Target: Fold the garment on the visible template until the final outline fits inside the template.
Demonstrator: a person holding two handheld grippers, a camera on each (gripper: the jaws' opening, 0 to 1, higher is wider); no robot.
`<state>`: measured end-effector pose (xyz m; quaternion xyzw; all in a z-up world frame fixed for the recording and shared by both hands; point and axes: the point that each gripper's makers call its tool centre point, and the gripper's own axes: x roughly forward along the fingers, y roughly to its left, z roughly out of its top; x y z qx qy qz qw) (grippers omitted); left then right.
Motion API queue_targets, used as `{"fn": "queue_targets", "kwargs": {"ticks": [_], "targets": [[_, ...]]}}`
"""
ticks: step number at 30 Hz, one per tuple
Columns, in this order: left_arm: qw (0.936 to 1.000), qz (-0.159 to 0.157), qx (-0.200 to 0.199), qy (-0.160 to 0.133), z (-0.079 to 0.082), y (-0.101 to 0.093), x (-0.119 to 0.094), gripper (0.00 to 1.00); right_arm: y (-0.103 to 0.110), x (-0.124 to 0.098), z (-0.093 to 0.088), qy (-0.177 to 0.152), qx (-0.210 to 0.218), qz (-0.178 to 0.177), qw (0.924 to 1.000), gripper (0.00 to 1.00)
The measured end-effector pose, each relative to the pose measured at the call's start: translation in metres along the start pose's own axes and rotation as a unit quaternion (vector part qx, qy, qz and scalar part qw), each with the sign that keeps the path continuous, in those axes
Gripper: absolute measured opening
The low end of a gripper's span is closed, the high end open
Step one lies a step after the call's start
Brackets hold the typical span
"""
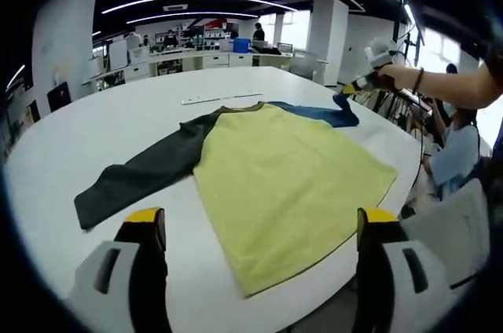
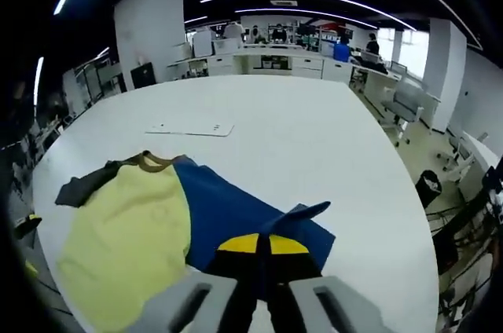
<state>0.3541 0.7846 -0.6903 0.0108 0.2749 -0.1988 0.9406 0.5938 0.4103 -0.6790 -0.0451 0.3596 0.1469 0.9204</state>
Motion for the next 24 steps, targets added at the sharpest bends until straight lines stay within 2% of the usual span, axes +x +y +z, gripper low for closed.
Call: {"fn": "queue_targets", "kwargs": {"ticks": [24], "targets": [[0.9999,-0.008,0.006,0.007,0.002,-0.002,0.002,0.99,0.088,0.028,0.02,0.004,-0.048,0.067,0.9966,0.0]]}}
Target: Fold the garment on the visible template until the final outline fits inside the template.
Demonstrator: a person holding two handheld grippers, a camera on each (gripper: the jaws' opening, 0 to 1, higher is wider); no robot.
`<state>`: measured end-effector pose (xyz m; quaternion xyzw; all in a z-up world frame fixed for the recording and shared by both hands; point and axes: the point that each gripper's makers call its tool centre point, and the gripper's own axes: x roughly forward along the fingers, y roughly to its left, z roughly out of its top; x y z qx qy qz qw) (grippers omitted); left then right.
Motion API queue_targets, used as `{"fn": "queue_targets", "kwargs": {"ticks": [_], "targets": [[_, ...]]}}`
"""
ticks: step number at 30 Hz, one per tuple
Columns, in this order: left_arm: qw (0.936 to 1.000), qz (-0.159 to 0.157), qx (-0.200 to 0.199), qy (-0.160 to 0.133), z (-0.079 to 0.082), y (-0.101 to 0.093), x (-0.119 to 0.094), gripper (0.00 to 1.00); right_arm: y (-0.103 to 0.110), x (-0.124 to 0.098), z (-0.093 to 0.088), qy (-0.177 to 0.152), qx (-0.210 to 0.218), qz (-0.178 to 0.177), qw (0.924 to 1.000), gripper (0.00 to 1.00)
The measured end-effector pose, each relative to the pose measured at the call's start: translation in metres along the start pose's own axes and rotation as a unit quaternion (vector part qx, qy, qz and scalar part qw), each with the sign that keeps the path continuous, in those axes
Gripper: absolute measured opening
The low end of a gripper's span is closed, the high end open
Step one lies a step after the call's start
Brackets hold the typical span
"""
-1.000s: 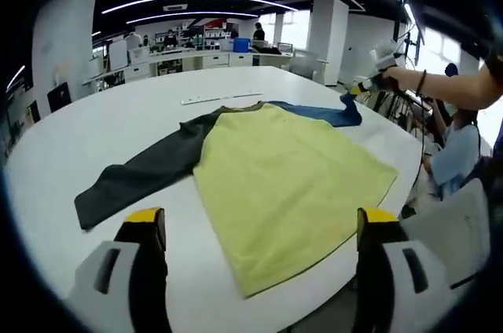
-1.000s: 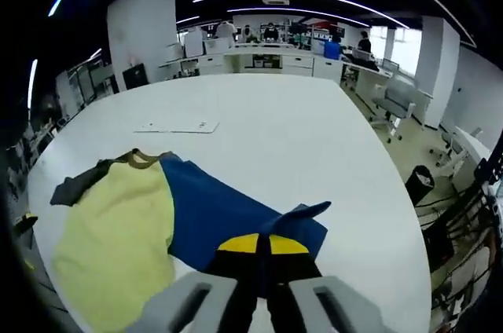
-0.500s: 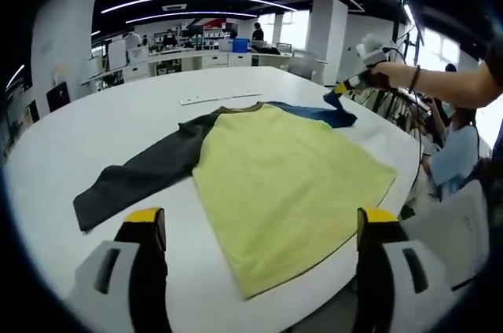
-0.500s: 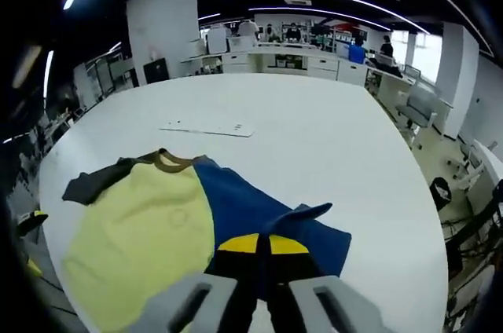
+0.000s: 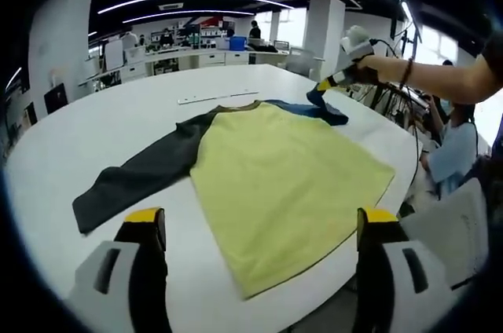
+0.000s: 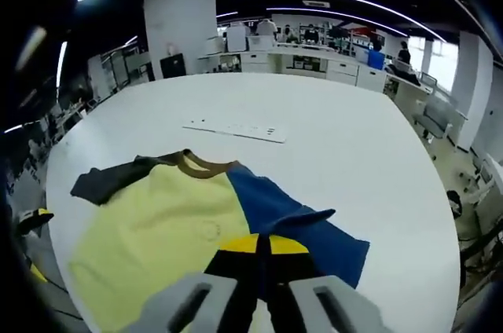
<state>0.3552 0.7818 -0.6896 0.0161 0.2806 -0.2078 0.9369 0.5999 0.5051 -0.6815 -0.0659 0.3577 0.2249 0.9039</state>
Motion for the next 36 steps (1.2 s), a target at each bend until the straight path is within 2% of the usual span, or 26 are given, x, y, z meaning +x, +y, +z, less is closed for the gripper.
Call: {"fn": "queue_targets", "kwargs": {"ticks": [7,12,17,27,36], "targets": [[1.0,-0.001,-0.002,-0.003,0.001,0.001,-0.001,0.99,0.023,0.018,0.016,-0.001,-0.006,0.013,0.9999,0.0],[1.0,0.0,-0.004,-0.003,-0.001,0.002,-0.003,0.99,0.042,0.028,0.021,0.004,-0.012,0.026,0.9996,0.0],[1.0,0.004,-0.009,0.001,-0.003,0.005,-0.004,0.98,0.06,0.033,0.026,0.002,-0.017,0.034,0.9993,0.0],[0.9999,0.001,-0.014,0.005,-0.007,0.003,-0.002,0.97,0.1,0.043,0.036,-0.008,0.007,0.06,0.9981,0.0],[0.9998,0.007,-0.02,0.003,-0.011,0.007,-0.005,0.96,0.126,0.048,0.037,-0.003,0.008,0.078,0.997,0.0]]}}
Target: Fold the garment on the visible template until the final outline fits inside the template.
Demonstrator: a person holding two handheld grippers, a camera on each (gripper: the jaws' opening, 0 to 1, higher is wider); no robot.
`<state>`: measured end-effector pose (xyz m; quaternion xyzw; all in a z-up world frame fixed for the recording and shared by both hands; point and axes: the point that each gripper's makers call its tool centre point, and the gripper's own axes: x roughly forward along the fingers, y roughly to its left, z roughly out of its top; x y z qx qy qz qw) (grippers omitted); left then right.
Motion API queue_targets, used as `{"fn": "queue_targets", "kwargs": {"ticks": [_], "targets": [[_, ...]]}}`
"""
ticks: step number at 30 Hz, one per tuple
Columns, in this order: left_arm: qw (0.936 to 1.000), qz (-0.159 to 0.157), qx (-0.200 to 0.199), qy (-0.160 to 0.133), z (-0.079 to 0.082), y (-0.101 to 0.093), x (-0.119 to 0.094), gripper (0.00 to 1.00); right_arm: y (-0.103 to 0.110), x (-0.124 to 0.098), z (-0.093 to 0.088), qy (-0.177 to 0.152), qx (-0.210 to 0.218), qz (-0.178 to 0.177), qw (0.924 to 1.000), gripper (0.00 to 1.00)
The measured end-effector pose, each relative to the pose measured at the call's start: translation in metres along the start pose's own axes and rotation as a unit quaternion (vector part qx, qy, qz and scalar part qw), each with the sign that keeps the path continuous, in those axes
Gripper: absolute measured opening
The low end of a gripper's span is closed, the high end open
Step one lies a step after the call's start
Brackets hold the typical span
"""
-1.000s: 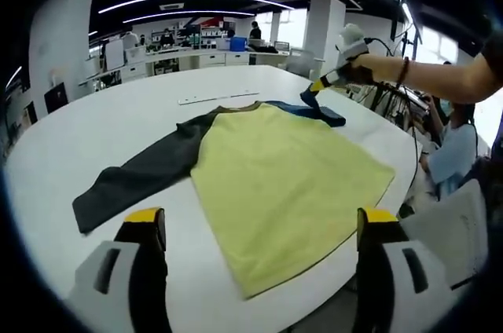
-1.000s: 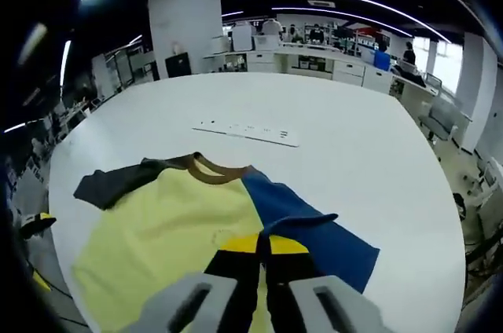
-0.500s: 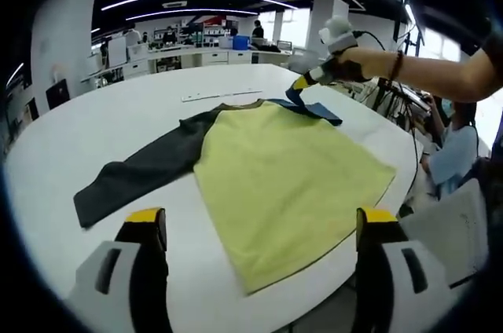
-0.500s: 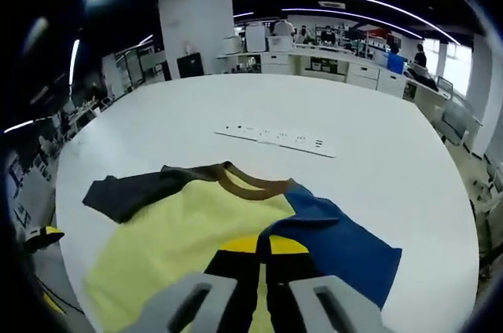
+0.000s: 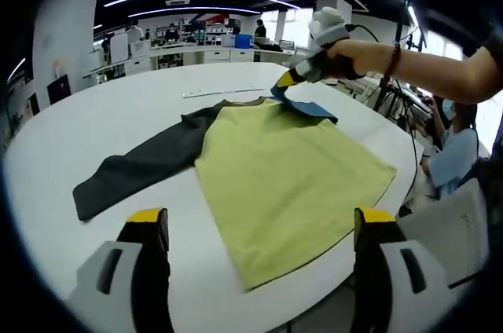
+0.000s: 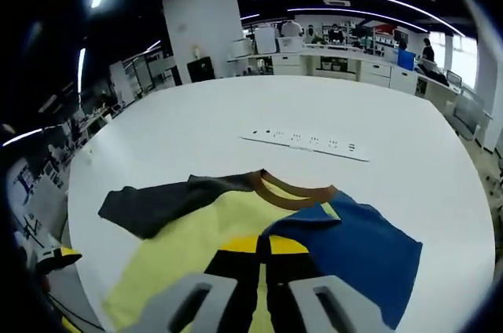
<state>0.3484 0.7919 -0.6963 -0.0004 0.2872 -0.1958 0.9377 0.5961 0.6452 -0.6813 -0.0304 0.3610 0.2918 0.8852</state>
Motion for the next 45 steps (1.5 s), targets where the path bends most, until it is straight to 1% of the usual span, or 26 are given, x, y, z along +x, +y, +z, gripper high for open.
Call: {"fn": "queue_targets", "kwargs": {"ticks": [6,10,20,24,29,36,40,45], "targets": [[1.0,0.002,-0.001,-0.001,0.0,0.0,-0.001,0.96,0.013,0.003,-0.001,0.006,-0.021,0.004,0.9998,0.0],[1.0,0.004,-0.001,0.0,-0.001,0.001,0.0,0.96,0.025,0.006,0.004,0.003,-0.02,0.02,0.9996,0.0],[0.9999,0.011,0.002,-0.001,0.001,0.006,0.0,0.97,0.048,0.01,0.015,-0.003,-0.03,0.041,0.9987,0.0],[0.9999,0.013,0.001,0.001,-0.001,0.008,0.0,0.97,0.057,0.011,0.018,-0.005,-0.035,0.049,0.9982,0.0],[0.9999,0.01,0.002,0.005,-0.004,0.007,-0.001,0.97,0.066,0.011,0.02,-0.006,-0.047,0.052,0.9975,0.0],[0.9999,0.012,0.003,0.003,-0.001,0.009,-0.001,0.97,0.079,0.012,0.014,0.001,-0.08,0.061,0.9949,0.0],[0.9999,0.012,0.005,0.007,-0.002,0.009,0.0,0.97,0.089,0.012,0.007,0.007,-0.084,0.077,0.9935,0.0],[0.9999,0.011,0.006,0.01,-0.004,0.008,0.0,0.97,0.099,0.015,-0.002,0.015,-0.09,0.088,0.992,0.0]]}}
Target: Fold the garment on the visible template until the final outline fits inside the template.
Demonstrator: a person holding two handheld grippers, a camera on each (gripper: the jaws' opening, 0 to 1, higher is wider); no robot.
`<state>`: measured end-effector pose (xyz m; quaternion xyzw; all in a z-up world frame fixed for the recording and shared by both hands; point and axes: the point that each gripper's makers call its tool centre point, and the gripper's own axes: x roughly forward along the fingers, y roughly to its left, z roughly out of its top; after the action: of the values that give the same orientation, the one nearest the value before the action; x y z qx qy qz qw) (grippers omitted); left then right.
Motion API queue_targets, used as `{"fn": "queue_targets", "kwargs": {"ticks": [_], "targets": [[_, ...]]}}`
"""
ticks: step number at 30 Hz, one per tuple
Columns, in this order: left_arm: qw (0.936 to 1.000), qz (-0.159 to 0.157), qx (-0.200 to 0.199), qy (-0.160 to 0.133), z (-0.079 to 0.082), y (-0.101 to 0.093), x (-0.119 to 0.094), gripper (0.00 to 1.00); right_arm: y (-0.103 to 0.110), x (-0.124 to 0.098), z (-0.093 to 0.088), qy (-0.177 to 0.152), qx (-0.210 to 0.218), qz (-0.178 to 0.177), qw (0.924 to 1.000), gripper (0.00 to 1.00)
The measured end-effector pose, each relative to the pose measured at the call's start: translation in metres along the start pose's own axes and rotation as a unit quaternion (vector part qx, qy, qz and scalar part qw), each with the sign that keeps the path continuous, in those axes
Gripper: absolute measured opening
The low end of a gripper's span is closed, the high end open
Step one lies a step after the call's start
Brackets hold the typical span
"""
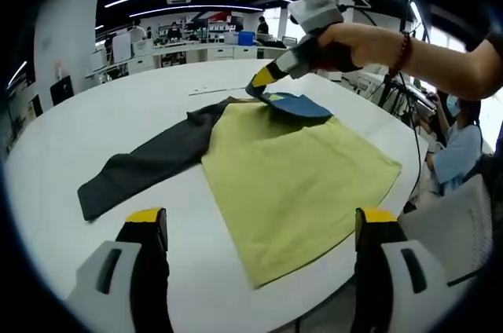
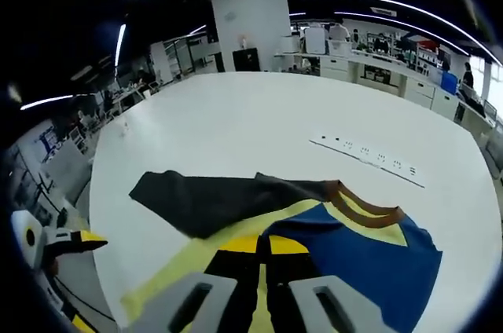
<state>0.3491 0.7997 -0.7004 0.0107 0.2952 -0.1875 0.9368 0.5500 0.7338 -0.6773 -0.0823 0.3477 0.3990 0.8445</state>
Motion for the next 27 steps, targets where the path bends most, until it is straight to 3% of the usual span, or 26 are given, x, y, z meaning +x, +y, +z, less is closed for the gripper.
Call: {"fn": "queue_targets", "kwargs": {"ticks": [9,27], "targets": [[1.0,0.002,-0.004,0.003,-0.004,0.001,-0.002,0.96,0.019,0.011,-0.019,0.024,-0.024,0.02,0.9992,0.0],[0.9999,0.013,-0.005,0.006,-0.009,0.003,-0.002,0.98,0.026,0.037,-0.046,0.042,-0.051,0.023,0.9975,0.0]]}}
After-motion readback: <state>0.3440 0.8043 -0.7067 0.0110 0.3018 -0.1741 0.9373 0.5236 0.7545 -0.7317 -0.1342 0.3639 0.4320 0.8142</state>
